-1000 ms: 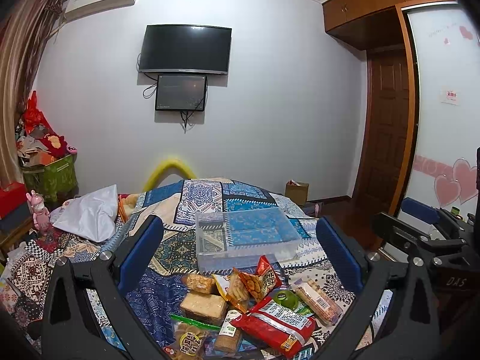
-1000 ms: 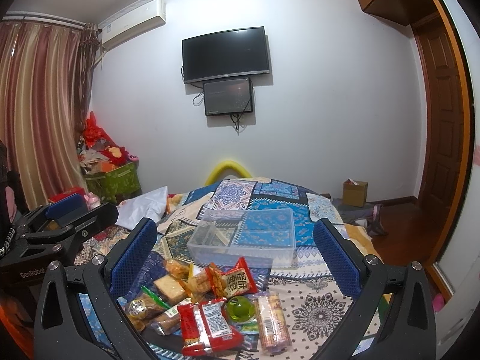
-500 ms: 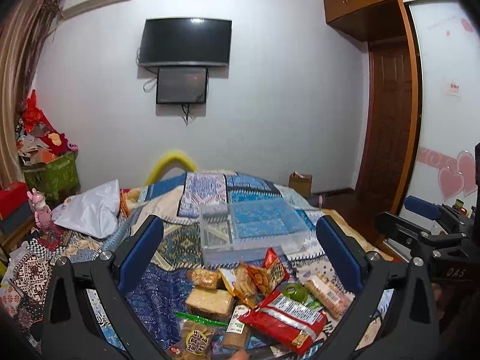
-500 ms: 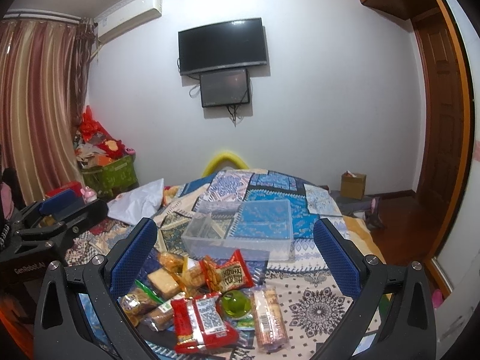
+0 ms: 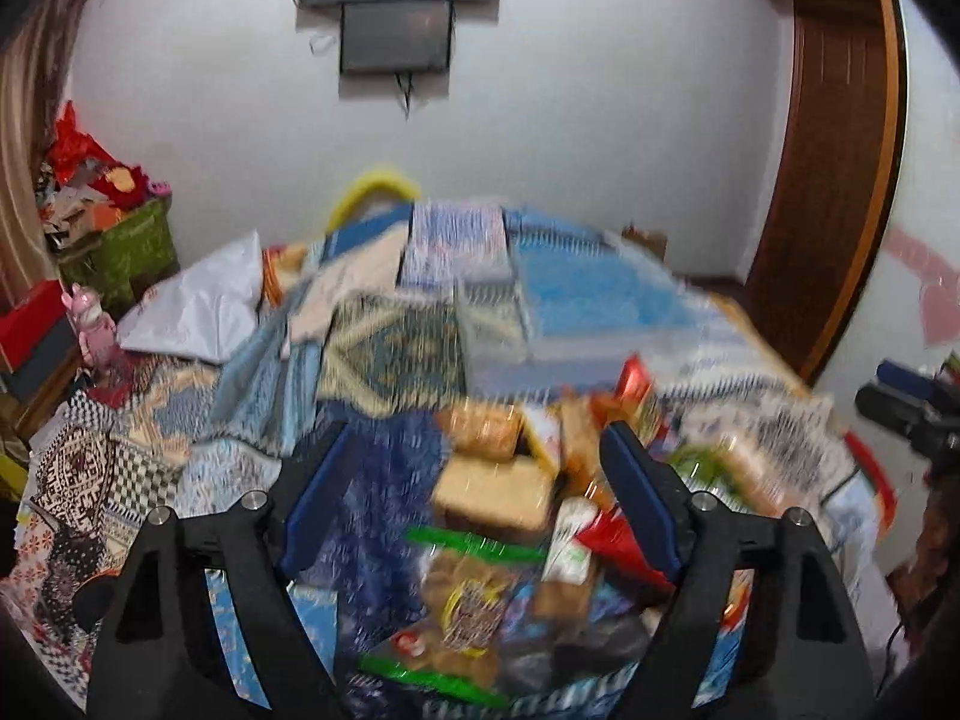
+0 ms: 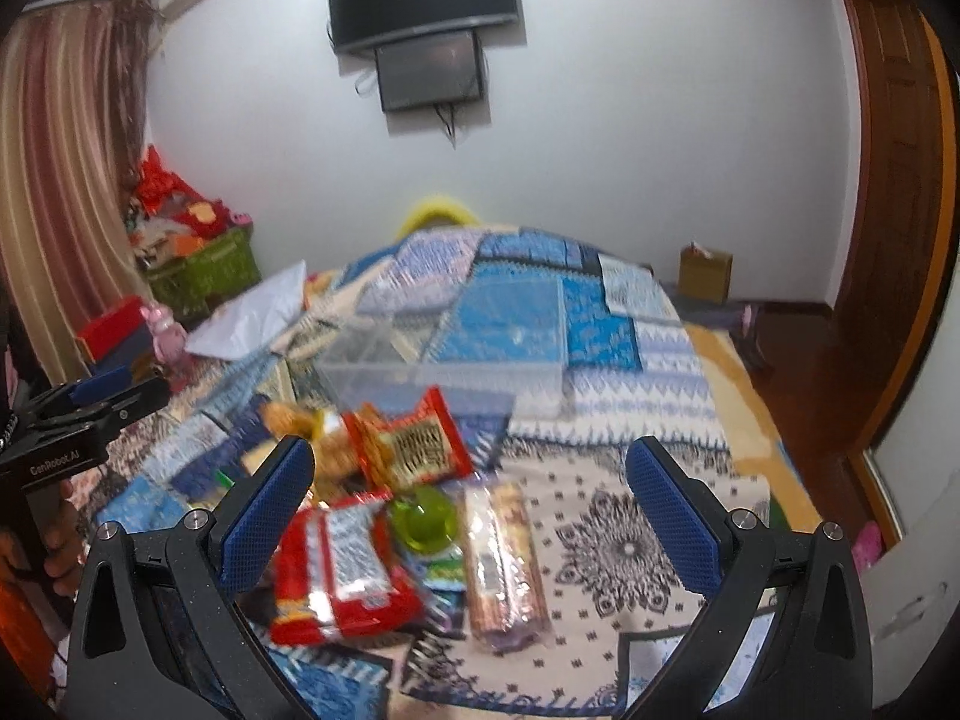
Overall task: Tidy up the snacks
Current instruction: 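Grasp the green-sealed cracker bag with left tool while right tool grasps the biscuit roll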
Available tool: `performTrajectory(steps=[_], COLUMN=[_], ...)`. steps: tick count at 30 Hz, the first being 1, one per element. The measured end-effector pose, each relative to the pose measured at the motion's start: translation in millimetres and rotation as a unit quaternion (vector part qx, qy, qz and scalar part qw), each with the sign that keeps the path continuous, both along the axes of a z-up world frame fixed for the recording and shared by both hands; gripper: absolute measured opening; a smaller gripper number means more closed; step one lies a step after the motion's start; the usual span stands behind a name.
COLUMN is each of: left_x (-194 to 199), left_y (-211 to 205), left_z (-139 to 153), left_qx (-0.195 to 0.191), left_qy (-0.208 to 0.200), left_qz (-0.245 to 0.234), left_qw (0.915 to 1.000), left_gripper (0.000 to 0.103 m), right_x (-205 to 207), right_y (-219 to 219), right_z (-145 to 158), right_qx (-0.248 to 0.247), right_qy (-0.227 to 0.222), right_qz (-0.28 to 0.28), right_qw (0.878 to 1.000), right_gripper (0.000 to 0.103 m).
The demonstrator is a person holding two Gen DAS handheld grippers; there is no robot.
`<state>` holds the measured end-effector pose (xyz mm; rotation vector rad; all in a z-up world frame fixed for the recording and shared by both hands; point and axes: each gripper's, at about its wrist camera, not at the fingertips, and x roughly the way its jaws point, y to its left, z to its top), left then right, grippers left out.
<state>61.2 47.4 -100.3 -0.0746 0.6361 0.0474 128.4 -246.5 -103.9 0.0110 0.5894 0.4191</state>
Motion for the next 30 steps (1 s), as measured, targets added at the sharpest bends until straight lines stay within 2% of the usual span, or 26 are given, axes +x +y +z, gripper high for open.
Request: performTrajectory(steps=[4, 8, 13, 17, 21, 26, 29, 30], left_x=[6, 9, 13, 13, 14, 19, 19, 20], left_y=[6, 10, 18, 27, 28, 25, 30, 30], left_z=[-28, -50, -77, -91, -98, -114, -117, -117], left_qx=[-0.005, -0.007, -0.023, -0.047, -0.067, -0.063, -0.077, -0.078], left_qy=[0.048, 0.081, 0.124, 0.144, 0.15, 0.183, 0.185, 0.185], left_qz=[-0.006, -0.008, 0.0, 0.004, -0.006, -0.009, -0.002, -0.002], left_qw=[0.9988, 0.9967, 0.9921, 0.9884, 0.9863, 0.9811, 0.9797, 0.9797], left_gripper=[0.08, 0.08, 0.08, 0.08, 0.08, 0.071, 0.064, 0.055], right_x=[11, 19, 29, 38, 45, 48, 47, 46], right_y=[-5, -5, -3, -1, 0, 2, 5, 5], right_z=[-20, -43, -68, -82, -92, -98, -99, -98], right_qx=[-0.007, -0.029, -0.031, -0.026, -0.02, -0.011, -0.014, -0.016], right_qy=[0.044, 0.083, 0.125, 0.155, 0.179, 0.193, 0.19, 0.187], right_qz=[0.001, -0.002, 0.007, 0.013, 0.016, 0.028, 0.032, 0.031], right_qw=[0.999, 0.996, 0.992, 0.988, 0.984, 0.981, 0.981, 0.982], right_gripper=[0.102, 0.097, 0.087, 0.076, 0.059, 0.046, 0.043, 0.043])
